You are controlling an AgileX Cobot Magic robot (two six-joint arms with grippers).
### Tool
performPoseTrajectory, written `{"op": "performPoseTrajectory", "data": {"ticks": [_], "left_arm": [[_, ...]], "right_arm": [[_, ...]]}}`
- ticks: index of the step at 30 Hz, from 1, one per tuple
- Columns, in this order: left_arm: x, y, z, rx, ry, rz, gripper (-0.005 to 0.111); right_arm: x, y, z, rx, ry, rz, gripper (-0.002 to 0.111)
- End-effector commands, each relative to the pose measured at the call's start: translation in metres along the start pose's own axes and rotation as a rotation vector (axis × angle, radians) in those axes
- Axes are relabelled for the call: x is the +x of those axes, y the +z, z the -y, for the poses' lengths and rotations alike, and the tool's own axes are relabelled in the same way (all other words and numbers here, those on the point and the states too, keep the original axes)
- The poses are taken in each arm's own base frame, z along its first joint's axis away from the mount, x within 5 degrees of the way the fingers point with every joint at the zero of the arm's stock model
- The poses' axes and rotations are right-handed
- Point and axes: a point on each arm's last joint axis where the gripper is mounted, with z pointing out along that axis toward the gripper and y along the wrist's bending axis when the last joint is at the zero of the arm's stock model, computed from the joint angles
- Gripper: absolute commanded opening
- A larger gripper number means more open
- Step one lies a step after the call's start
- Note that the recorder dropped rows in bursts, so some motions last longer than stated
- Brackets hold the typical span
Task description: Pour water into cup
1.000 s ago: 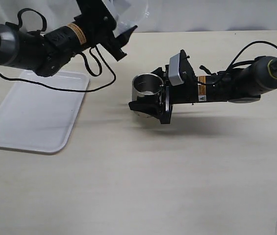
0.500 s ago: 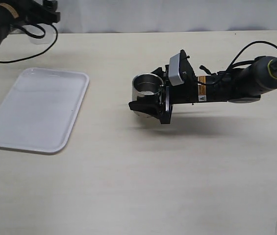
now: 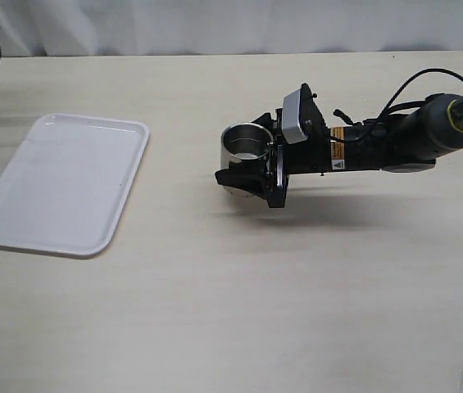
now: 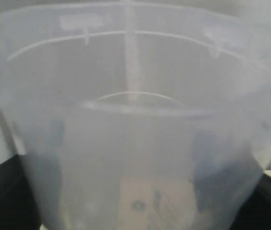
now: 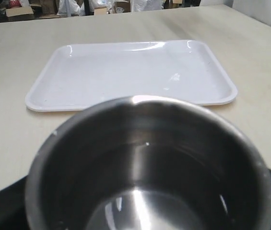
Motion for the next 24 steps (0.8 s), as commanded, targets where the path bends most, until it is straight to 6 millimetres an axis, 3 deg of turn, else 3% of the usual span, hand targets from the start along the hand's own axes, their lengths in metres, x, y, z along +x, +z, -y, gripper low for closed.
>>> {"op": "performPoseTrajectory", "data": {"ticks": [1, 7, 18, 24], "left_arm": [[0.014, 0.005, -0.013, -0.015, -0.044, -0.008, 0.0], [0.037, 0.015, -0.013, -0.001, -0.091, 0.002, 0.0], [0.059, 0.023, -0.008, 0.046, -0.103, 0.036, 0.0], [0.061, 0.023, -0.008, 0.045, -0.102, 0.021, 0.0]], "right_arm": [[-0.007, -0.001, 0.0, -0.008, -0.014, 0.036, 0.004], [-0.007, -0.001, 0.0, -0.013, -0.016, 0.033, 0.004], [-0.006, 0.0, 0.0, -0.014, -0.015, 0.032, 0.004], [-0.006, 0.0, 0.0, -0.014, -0.013, 0.032, 0.004]]}}
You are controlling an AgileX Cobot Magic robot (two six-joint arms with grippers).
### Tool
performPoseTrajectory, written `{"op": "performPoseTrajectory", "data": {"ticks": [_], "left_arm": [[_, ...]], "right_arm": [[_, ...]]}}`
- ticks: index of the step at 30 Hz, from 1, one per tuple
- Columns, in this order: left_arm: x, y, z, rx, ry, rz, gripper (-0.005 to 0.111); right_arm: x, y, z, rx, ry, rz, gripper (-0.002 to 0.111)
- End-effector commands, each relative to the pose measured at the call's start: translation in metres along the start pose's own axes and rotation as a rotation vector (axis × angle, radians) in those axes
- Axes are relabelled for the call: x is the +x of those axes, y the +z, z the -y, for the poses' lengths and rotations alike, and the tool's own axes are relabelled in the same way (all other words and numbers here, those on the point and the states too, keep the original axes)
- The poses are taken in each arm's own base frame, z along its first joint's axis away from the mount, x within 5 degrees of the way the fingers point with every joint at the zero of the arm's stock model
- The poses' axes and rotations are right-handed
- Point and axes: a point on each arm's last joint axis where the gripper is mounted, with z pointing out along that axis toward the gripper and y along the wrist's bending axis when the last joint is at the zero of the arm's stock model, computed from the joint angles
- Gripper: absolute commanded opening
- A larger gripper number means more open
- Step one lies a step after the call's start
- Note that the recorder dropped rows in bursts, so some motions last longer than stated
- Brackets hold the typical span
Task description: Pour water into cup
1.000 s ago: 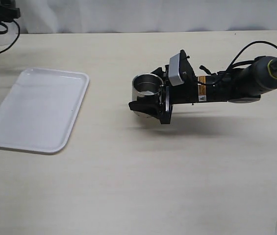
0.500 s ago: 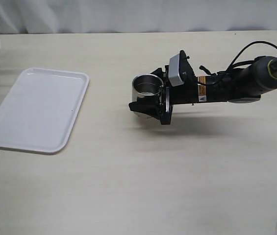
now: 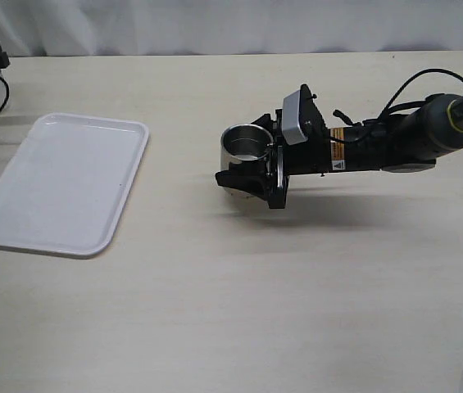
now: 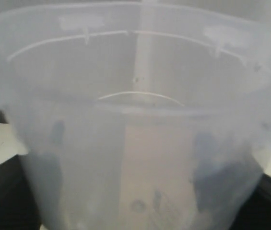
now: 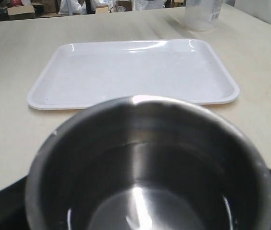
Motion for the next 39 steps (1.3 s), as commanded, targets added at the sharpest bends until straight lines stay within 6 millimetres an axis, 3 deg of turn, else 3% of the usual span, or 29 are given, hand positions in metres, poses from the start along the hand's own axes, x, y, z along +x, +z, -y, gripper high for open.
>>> {"op": "performPoseTrajectory", "data": {"ticks": [1, 8, 11, 14, 18, 21, 28, 39], "left_arm": [[-0.003, 0.0, 0.0, 0.007, -0.008, 0.013, 0.0], [0.001, 0.0, -0.001, -0.006, -0.008, -0.029, 0.0], [0.002, 0.0, -0.002, -0.01, -0.008, -0.043, 0.011], [0.003, 0.0, -0.001, -0.003, 0.004, -0.049, 0.036], [0.004, 0.0, -0.001, -0.003, 0.018, -0.076, 0.084], [0.006, -0.001, -0.002, -0.012, 0.024, -0.111, 0.102], [-0.003, -0.005, -0.002, -0.023, 0.036, -0.128, 0.105], [-0.019, -0.04, 0.007, 0.009, 0.042, -0.078, 0.105]], "right_arm": [[-0.006, 0.0, 0.0, -0.008, -0.01, 0.036, 0.004], [-0.006, 0.0, 0.0, -0.011, -0.012, 0.034, 0.004], [-0.006, 0.0, 0.0, -0.018, -0.015, 0.03, 0.004], [-0.006, 0.0, -0.001, -0.02, -0.016, 0.029, 0.004], [-0.006, 0.0, -0.001, -0.02, -0.016, 0.029, 0.004], [-0.006, 0.0, -0.001, -0.02, -0.016, 0.029, 0.004], [-0.006, 0.0, -0.001, -0.02, -0.016, 0.029, 0.004], [-0.006, 0.0, -0.001, -0.02, -0.016, 0.029, 0.004]]}}
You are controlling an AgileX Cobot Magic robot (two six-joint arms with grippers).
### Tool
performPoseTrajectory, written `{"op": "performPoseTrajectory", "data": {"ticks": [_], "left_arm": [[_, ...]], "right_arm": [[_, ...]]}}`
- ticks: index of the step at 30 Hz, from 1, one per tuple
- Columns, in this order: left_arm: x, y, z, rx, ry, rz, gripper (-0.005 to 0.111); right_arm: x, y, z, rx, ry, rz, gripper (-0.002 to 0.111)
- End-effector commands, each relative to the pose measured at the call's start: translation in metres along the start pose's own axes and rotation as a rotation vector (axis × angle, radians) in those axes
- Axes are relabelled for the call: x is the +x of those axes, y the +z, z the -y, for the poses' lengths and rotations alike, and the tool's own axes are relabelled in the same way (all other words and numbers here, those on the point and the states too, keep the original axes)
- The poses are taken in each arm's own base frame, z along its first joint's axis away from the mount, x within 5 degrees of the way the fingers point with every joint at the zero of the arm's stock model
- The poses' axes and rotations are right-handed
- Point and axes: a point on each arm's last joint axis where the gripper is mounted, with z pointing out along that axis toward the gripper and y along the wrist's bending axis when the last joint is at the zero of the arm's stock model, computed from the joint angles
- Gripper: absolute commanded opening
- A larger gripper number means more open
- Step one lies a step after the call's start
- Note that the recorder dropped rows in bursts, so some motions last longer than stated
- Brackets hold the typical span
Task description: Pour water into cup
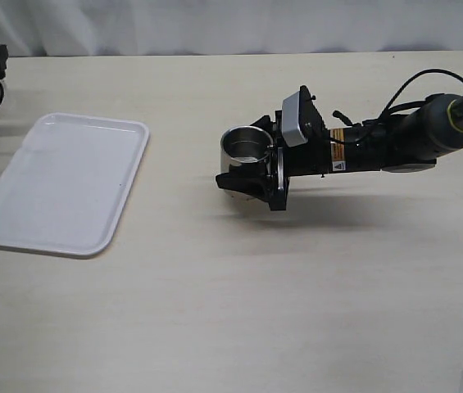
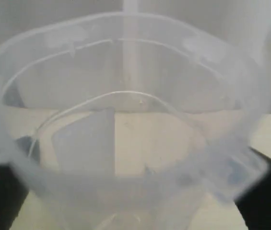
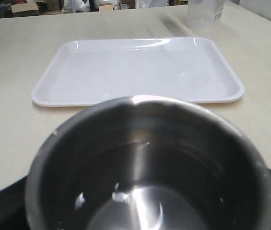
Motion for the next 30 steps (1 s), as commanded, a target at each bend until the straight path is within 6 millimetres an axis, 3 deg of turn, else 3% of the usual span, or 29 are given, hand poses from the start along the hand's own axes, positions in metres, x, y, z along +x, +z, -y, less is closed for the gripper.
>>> {"op": "performPoseTrajectory", "data": {"ticks": [1, 14, 19, 30], "left_arm": [[-0.003, -0.016, 0.001, -0.006, -0.024, 0.007, 0.105], [-0.002, -0.078, -0.013, -0.065, -0.005, -0.009, 0.105], [-0.013, -0.108, -0.007, -0.07, 0.08, 0.009, 0.105], [-0.042, -0.182, 0.008, -0.095, 0.064, 0.093, 0.105]], "right_arm": [[-0.006, 0.0, 0.0, -0.009, -0.009, 0.035, 0.004], [-0.006, 0.0, 0.0, -0.008, -0.003, 0.038, 0.004], [-0.006, 0.0, 0.0, -0.008, -0.003, 0.038, 0.004], [-0.007, 0.0, 0.001, -0.001, 0.0, 0.042, 0.004]]}}
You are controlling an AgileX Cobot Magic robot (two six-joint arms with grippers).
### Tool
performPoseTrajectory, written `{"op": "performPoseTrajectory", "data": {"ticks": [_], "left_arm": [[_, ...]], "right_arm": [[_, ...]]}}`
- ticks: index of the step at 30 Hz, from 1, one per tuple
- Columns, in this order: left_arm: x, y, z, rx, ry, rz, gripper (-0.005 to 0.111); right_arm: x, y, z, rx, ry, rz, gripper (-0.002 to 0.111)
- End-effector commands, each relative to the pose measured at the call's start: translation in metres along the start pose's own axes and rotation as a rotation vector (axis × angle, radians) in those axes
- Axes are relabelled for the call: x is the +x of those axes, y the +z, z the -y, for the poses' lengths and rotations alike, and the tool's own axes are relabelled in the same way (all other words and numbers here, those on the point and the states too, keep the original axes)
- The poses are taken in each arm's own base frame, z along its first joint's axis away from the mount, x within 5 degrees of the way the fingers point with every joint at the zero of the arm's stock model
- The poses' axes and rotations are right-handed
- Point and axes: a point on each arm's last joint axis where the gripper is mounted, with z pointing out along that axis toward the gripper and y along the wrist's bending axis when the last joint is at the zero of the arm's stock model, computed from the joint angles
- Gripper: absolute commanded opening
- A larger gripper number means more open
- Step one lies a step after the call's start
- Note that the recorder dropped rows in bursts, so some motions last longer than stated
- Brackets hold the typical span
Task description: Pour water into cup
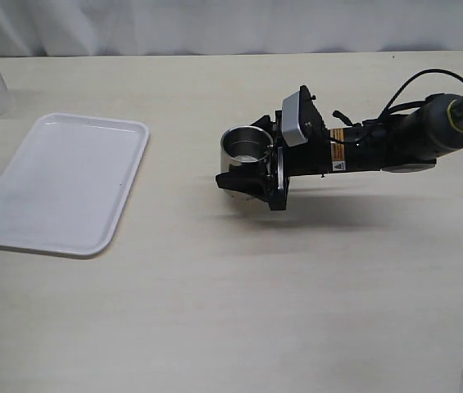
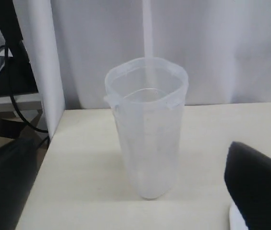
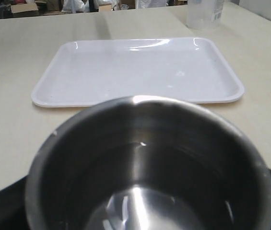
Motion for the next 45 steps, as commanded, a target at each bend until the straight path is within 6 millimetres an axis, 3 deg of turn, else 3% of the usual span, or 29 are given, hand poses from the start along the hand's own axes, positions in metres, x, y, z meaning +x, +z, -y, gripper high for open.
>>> {"op": "performPoseTrajectory", "data": {"ticks": [1, 10, 19, 29, 38, 45], "left_arm": [[-0.014, -0.032, 0.003, -0.012, -0.045, 0.062, 0.105], [-0.025, -0.091, 0.012, -0.005, -0.202, 0.171, 0.105], [-0.025, -0.126, 0.019, 0.006, -0.257, 0.235, 0.105], [-0.017, -0.13, 0.023, 0.031, -0.246, 0.222, 0.105], [-0.017, -0.13, 0.023, 0.031, -0.246, 0.222, 0.105], [-0.017, -0.13, 0.023, 0.031, -0.246, 0.222, 0.105]], "right_arm": [[-0.007, 0.0, 0.001, 0.0, -0.001, 0.043, 0.004], [-0.009, 0.001, 0.001, 0.01, 0.007, 0.063, 0.004], [-0.027, 0.04, -0.018, -0.042, -0.014, 0.097, 0.004], [-0.074, 0.097, -0.037, -0.148, -0.029, 0.133, 0.004], [-0.101, 0.15, -0.06, -0.151, -0.122, 0.071, 0.004], [-0.101, 0.193, -0.045, -0.145, -0.047, 0.099, 0.004]]}}
